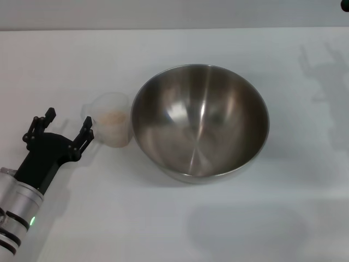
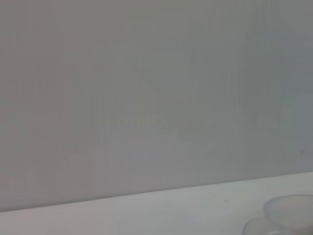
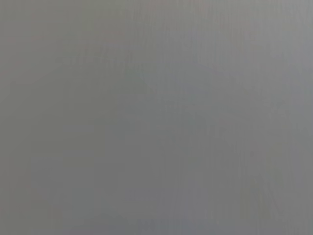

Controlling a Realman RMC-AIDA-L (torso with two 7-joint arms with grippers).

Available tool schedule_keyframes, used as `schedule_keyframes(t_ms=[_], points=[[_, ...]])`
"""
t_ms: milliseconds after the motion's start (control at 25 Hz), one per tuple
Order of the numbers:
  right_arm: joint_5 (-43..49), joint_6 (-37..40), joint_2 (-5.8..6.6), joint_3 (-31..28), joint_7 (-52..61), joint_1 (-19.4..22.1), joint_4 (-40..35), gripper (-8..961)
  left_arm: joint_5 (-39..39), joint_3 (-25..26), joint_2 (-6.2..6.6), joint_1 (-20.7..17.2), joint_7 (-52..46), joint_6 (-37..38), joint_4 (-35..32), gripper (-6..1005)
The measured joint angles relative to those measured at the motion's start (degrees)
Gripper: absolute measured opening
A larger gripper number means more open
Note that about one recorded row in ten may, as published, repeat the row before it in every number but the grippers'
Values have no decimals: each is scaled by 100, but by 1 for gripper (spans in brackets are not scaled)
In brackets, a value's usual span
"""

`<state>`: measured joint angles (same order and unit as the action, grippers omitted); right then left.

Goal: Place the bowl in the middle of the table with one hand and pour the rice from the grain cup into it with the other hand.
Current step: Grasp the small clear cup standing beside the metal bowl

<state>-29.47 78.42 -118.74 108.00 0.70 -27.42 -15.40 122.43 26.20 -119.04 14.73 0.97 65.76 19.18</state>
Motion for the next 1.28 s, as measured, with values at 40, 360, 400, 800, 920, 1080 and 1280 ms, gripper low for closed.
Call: schedule_keyframes(t_ms=[40,360,400,800,920,1080,1280], points=[[0,-1,0,0,0,0,1,610,0,0,0,0,0,0,0,799],[0,-3,0,-14,0,0,2,610,0,115,-7,180,0,-251,-73,799],[0,-3,0,-17,0,0,2,610,0,149,-6,214,0,-280,-80,798],[-2,-12,0,-100,0,-17,2,611,-5,289,-6,419,0,-542,-136,798],[-4,-18,0,-99,0,-25,5,611,-8,298,-5,421,0,-533,-129,797],[-7,-30,3,-96,0,-50,36,611,-9,298,-3,399,0,-511,-107,797],[-7,-96,14,-95,0,-97,48,611,11,298,3,355,0,-408,-87,626]])
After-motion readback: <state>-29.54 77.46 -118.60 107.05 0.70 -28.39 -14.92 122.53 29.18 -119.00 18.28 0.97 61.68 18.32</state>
